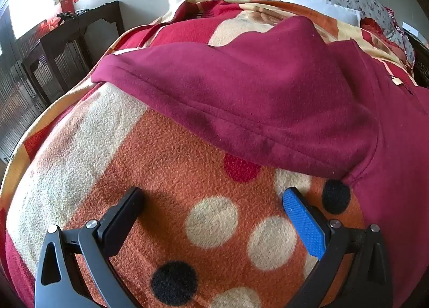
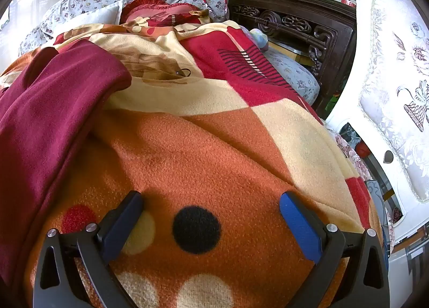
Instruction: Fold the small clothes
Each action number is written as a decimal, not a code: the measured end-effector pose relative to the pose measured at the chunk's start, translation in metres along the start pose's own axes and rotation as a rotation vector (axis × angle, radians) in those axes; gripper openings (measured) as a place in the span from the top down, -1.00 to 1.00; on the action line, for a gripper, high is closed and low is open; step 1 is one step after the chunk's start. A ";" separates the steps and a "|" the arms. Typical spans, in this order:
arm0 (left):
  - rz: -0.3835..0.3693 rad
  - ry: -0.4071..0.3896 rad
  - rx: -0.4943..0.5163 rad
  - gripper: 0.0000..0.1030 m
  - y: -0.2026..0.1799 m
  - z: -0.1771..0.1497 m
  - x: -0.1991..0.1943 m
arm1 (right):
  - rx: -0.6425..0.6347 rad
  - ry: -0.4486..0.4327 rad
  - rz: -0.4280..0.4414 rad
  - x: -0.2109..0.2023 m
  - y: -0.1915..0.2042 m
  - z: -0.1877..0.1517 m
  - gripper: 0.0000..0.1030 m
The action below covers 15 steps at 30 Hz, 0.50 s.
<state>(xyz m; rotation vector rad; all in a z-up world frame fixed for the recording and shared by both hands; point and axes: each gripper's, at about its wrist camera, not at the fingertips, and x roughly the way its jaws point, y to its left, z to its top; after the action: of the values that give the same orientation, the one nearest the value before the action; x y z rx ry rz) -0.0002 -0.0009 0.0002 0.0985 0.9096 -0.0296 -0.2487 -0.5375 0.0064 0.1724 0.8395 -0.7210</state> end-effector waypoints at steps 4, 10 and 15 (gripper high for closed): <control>-0.012 0.003 -0.009 -1.00 0.001 0.000 0.000 | -0.001 0.000 -0.001 0.000 0.000 0.000 -1.00; -0.012 0.001 -0.009 -1.00 0.001 0.000 0.000 | -0.001 0.000 -0.001 0.000 0.000 0.000 -1.00; -0.012 0.001 -0.009 -1.00 0.001 0.000 0.000 | -0.001 0.000 -0.001 0.000 0.000 0.000 -1.00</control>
<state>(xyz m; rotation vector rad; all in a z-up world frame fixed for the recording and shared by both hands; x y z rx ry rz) 0.0000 -0.0002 0.0000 0.0841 0.9113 -0.0368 -0.2486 -0.5373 0.0065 0.1714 0.8397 -0.7218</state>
